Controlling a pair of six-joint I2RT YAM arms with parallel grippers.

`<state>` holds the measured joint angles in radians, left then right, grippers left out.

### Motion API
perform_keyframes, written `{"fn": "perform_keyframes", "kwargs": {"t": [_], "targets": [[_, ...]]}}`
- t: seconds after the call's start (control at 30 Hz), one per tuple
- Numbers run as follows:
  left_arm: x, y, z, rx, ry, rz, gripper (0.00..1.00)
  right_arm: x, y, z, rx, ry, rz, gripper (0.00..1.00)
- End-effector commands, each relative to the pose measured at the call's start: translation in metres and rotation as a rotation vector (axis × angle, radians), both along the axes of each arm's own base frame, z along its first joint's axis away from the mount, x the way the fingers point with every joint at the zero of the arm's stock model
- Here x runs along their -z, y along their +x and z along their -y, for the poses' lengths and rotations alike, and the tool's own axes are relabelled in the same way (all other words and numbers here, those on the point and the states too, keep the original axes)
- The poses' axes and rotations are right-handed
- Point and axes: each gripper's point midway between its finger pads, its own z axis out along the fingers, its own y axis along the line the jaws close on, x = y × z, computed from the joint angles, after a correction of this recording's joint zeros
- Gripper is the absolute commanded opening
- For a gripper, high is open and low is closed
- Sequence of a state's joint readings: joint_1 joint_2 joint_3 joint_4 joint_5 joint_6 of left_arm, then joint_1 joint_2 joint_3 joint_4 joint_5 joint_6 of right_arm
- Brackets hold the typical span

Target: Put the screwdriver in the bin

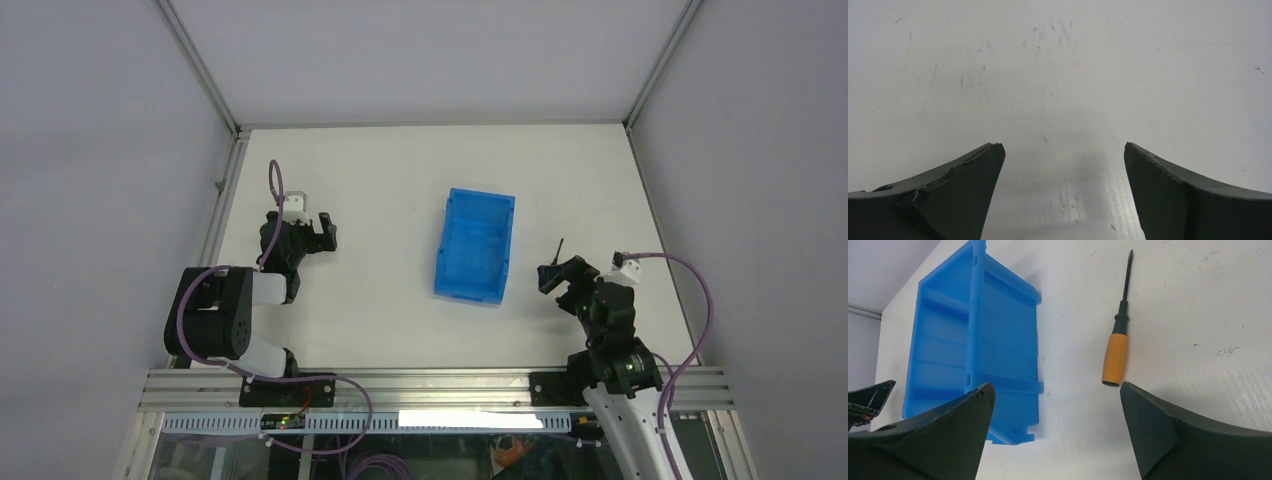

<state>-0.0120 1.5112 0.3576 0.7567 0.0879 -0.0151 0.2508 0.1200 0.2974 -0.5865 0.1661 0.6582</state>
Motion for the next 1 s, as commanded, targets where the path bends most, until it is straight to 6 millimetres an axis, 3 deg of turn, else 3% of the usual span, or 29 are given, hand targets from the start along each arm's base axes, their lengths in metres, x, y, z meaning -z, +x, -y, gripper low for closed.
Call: {"fn": "perform_keyframes", "kwargs": {"t": [0.0, 0.23, 0.33, 0.4, 0.43, 0.47, 0.5, 0.57, 0.7, 0.83, 0.9, 0.93, 0.97], "targets": [[-0.023, 0.013, 0.003, 0.014, -0.007, 0.086, 0.99, -0.043, 0.005, 0.010, 0.073, 0.025, 0.097, 0.99], [-0.023, 0.013, 0.003, 0.015, -0.008, 0.086, 0.99, -0.148, 0.015, 0.022, 0.054, -0.143, 0.246, 0.98], [-0.023, 0.013, 0.003, 0.015, -0.008, 0.087, 0.99, -0.188, 0.033, 0.025, 0.040, -0.248, 0.206, 0.98], [-0.023, 0.013, 0.003, 0.015, -0.007, 0.085, 0.99, -0.191, 0.051, 0.029, 0.048, -0.332, 0.099, 0.99], [-0.023, 0.013, 0.003, 0.015, -0.008, 0.087, 0.99, -0.205, 0.059, 0.035, 0.077, -0.368, 0.056, 0.99], [-0.023, 0.013, 0.003, 0.015, -0.008, 0.086, 0.99, -0.205, 0.066, 0.041, 0.103, -0.413, -0.035, 0.99], [-0.023, 0.013, 0.003, 0.015, -0.008, 0.086, 0.99, -0.198, 0.067, 0.046, 0.104, -0.461, -0.156, 0.99], [-0.023, 0.013, 0.003, 0.015, -0.008, 0.086, 0.99, -0.192, 0.086, 0.044, 0.068, -0.505, -0.326, 0.99], [-0.023, 0.013, 0.003, 0.015, -0.008, 0.086, 0.99, -0.147, 0.108, 0.030, -0.079, -0.480, -0.618, 0.99], [-0.023, 0.013, 0.003, 0.015, -0.008, 0.087, 0.99, -0.075, 0.123, 0.024, -0.151, -0.377, -0.789, 0.97], [-0.023, 0.013, 0.003, 0.014, -0.008, 0.086, 0.99, -0.029, 0.118, 0.020, -0.178, -0.313, -0.874, 0.93], [-0.023, 0.013, 0.003, 0.015, -0.008, 0.086, 0.99, -0.018, 0.122, 0.019, -0.177, -0.289, -0.867, 0.91], [-0.023, 0.013, 0.003, 0.015, -0.007, 0.086, 0.99, 0.005, 0.113, 0.015, -0.192, -0.250, -0.908, 0.87]]}}
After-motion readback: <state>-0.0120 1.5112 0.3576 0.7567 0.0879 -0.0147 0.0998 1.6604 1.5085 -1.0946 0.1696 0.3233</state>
